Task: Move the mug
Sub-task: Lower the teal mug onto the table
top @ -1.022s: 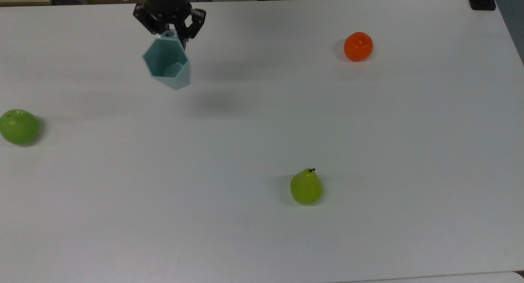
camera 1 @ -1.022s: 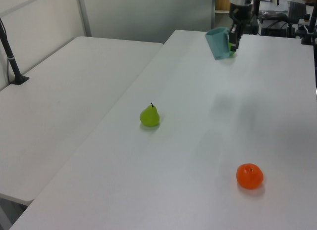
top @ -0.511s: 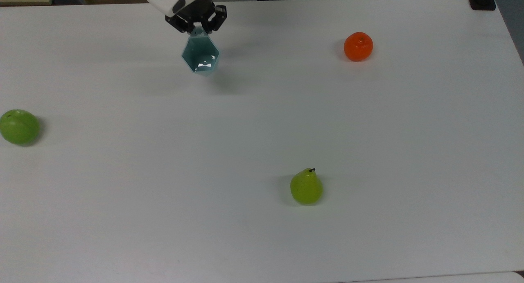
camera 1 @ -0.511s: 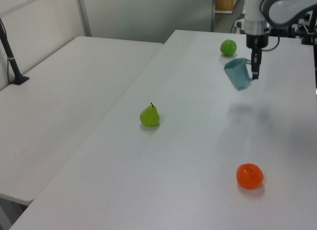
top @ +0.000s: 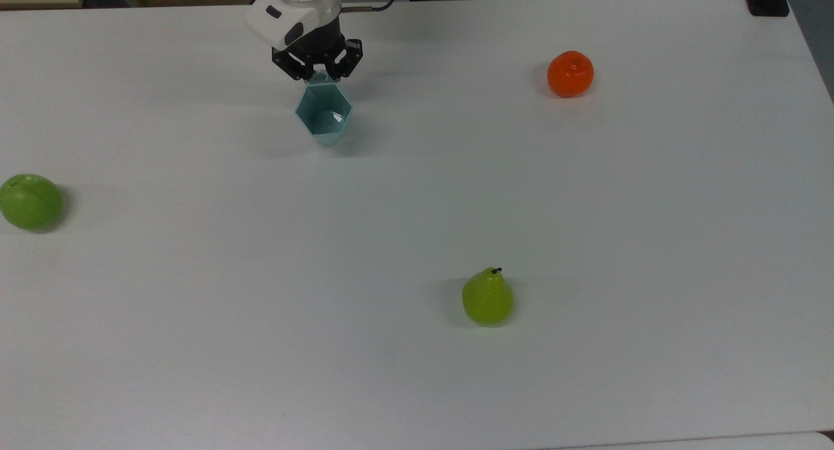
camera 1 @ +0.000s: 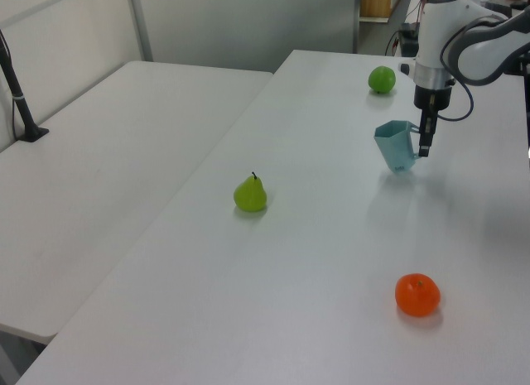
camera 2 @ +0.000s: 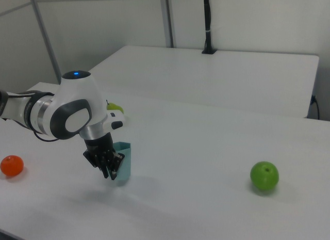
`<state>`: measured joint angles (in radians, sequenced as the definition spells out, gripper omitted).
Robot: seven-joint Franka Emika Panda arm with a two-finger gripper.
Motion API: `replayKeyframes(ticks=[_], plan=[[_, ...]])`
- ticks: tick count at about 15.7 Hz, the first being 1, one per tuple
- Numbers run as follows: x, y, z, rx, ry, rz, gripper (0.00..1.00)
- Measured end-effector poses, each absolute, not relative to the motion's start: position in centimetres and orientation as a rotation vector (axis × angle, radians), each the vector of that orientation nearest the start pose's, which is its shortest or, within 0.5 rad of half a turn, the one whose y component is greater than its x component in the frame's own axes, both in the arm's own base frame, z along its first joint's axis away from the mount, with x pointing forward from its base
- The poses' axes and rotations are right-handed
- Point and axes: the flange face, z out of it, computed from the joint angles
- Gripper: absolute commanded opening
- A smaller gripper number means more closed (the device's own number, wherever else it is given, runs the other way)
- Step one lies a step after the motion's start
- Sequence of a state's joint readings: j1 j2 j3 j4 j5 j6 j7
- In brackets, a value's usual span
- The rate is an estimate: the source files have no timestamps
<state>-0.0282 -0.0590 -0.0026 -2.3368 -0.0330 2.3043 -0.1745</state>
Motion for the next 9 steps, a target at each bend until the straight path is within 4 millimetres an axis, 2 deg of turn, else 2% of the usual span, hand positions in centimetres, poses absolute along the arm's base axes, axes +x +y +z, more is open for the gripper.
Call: replayKeyframes(ticks=[4,5,8,9], plan=[[50.01,-1.93,35.06,-3.16,-0.254,-0.087,0.01],[50.03,-1.93,35.05,-3.16,-0.254,-0.089,0.08],[50.03,-1.93,35.05,-3.16,-0.254,-0.089,0.56],[49.93,-1.93,34.86,-3.159,-0.254,-0.072,0.62]])
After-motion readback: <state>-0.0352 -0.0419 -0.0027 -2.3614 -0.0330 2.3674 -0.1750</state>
